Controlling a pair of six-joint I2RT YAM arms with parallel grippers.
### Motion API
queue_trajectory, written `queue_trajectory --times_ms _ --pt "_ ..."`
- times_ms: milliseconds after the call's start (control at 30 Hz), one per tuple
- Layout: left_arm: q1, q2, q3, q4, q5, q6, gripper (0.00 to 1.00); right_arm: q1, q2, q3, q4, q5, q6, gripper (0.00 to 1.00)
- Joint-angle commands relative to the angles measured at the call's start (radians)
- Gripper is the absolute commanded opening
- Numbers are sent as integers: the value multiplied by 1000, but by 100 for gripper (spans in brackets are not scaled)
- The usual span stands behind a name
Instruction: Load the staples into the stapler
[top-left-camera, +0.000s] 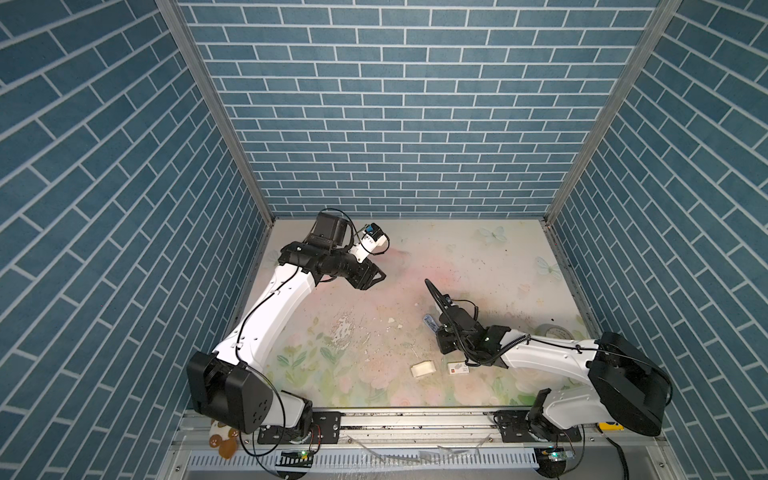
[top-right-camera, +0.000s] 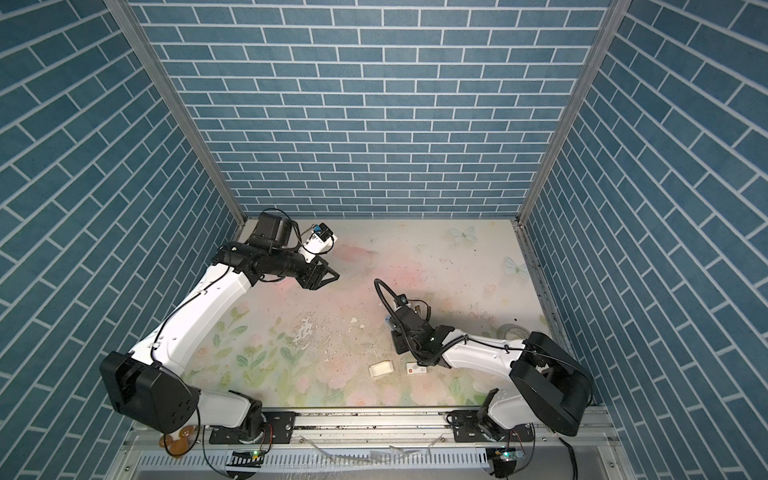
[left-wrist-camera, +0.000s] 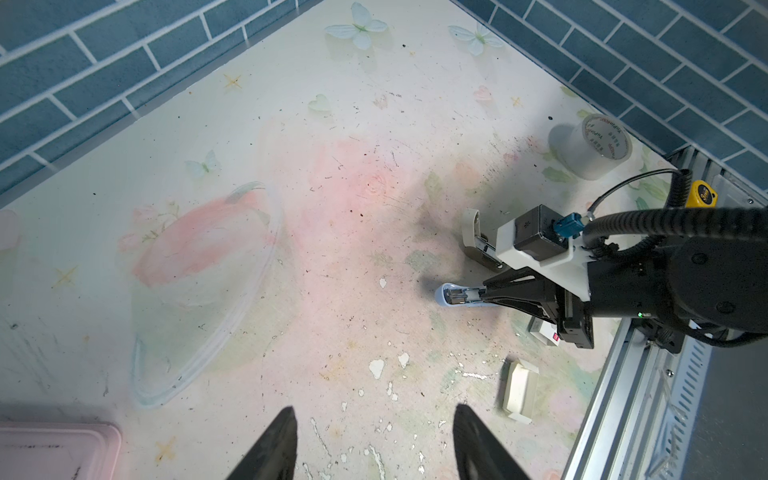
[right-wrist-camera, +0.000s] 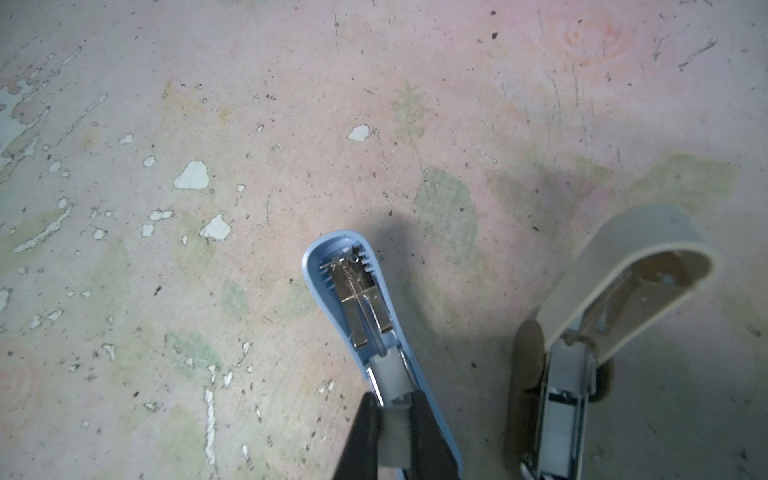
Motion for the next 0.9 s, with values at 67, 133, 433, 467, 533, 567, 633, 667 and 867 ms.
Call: queue_trajectory --times_ms 67,133,433,467,533,567,633,667,867 --pt "7 -11 -19 4 7 -4 62 -2 16 2 -13 1 -6 2" --pt "7 -12 -18 3 7 -4 62 -3 20 0 -13 0 -3 2" --pt "7 -17 -22 7 9 -4 62 -4 26 -1 -21 -9 3 2" --pt "7 -16 -21 6 10 -4 62 -3 29 0 -23 -10 5 2" --pt "7 -16 -21 7 10 -5 62 -4 35 -1 -22 -14 9 2" --pt "8 -17 -21 8 10 -5 62 -3 34 -1 -22 -16 11 2" --pt "7 -16 -21 8 11 -5 62 -2 37 -2 -22 -19 13 2" --pt "7 -16 -22 8 12 -5 62 -3 38 -3 -22 -19 14 2" --pt "8 -16 -20 8 11 -5 62 -3 34 2 -25 -30 16 2"
